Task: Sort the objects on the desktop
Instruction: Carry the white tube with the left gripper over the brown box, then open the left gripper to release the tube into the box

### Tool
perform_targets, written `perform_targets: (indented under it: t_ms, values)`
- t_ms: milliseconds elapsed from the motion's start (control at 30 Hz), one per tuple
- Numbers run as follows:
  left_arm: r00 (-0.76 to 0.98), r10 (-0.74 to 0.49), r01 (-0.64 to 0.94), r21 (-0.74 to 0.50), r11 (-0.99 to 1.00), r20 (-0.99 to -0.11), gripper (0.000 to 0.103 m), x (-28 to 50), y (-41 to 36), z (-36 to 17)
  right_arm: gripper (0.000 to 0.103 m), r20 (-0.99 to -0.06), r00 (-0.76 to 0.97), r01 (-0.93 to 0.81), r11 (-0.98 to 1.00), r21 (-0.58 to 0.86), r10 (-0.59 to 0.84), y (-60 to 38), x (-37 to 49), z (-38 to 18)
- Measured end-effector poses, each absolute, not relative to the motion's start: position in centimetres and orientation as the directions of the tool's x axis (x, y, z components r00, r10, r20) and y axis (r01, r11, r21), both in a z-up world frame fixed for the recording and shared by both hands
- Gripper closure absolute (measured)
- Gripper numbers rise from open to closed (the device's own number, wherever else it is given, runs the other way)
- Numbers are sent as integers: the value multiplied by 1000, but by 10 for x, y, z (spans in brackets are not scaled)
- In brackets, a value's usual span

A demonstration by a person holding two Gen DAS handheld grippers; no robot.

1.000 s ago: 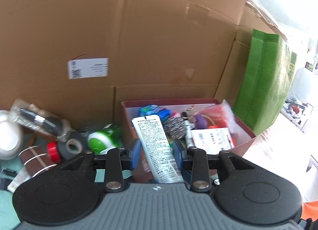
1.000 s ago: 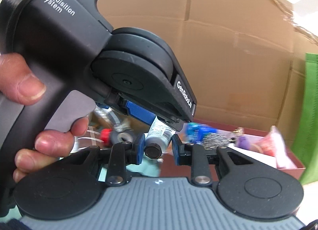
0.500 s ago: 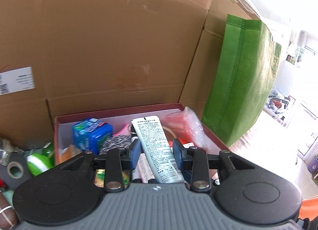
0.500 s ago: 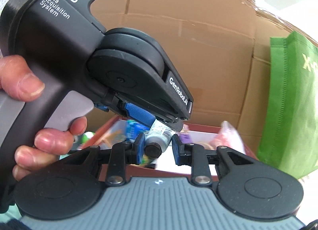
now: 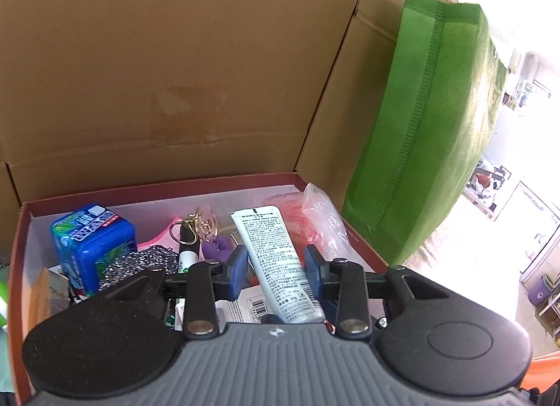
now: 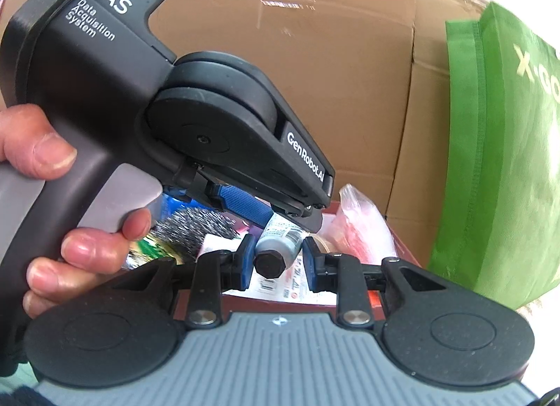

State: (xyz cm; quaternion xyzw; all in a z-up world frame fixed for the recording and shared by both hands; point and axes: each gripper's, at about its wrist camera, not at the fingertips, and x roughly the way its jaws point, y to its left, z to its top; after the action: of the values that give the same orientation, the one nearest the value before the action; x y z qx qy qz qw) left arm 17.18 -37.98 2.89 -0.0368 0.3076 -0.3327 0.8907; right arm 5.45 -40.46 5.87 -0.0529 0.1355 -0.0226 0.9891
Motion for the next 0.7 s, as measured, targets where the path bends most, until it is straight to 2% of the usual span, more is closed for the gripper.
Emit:
perform_targets:
  t_ms: [333,367,400,433,467,500,600,633,700]
  values:
    - [589,-629,581,-275,766,-506,65,176,-383,17,75,-276,960,36,997,-72,-55,-415,64,55]
    - [592,-633,582,-279,764,-499,60,175,-381,17,75,-272,960,41,996,-77,-61,-415,64,55]
    - [589,-643,589,-285,756,-490,46,173,-381,18,73,-270,960,50,995,-83,-71,-414,64,55]
    - [589,-653,595,-291,749,-477,37,171,-379,18,70,-270,960,56,995,-88,-78,-414,64,55]
    - [594,-659,601,-290,744,-461,25,169,-377,20,57,-269,960,62,994,-86,-83,-414,64,56]
    - [610,-656,598,-284,749,-445,14,166,-375,21,50,-267,958,82,993,-89,-103,-414,64,57]
    - [647,-643,581,-281,763,-409,1,160,-370,25,44,-268,959,75,995,-65,-90,-415,60,60]
    - [646,-645,579,-288,763,-408,0,159,-367,27,42,-265,960,81,995,-64,-95,-414,58,62]
    - [642,-638,567,-297,768,-424,0,158,-362,28,25,-260,958,108,991,-78,-125,-413,59,64]
